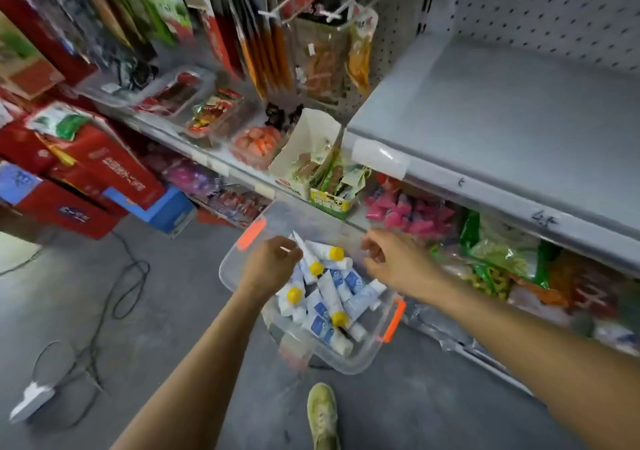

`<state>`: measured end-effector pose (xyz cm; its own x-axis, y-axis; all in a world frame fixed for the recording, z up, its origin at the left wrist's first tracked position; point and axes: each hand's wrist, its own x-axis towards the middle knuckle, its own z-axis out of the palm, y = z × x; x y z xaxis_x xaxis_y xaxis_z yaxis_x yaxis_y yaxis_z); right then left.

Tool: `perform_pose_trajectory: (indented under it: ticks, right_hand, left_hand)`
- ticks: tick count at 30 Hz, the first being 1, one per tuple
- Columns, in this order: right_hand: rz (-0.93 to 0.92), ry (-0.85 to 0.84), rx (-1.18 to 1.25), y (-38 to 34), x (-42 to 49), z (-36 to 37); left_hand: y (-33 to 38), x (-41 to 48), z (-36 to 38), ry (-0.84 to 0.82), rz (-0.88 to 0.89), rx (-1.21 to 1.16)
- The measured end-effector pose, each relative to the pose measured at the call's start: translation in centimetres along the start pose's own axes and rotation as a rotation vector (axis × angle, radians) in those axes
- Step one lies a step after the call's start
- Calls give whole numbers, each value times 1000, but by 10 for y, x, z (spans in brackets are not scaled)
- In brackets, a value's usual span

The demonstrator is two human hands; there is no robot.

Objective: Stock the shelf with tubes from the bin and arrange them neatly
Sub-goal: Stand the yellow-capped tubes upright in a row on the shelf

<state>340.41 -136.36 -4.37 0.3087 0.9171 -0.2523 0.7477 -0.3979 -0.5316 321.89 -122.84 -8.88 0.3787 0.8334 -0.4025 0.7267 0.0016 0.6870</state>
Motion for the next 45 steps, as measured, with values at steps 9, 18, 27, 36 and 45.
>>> perform_pose_trajectory:
  ticks: [9, 18, 27, 36, 45]
  right_hand:
    - [236, -266, 46, 33, 128, 162]
    - [251, -222, -237, 39, 198, 269]
    - [385, -218, -208, 43, 217, 276]
    - [557, -310, 550, 61, 135, 189]
    - [393, -187, 957, 68, -30, 59]
  left_hand:
    - [-112, 121, 74, -175, -490, 26]
    - [-154, 135, 141, 78, -566, 250]
    - [-150, 135, 140, 149, -639, 119]
    - [-107, 93, 113, -59, -718, -212]
    - [10, -52, 124, 12, -466, -1082]
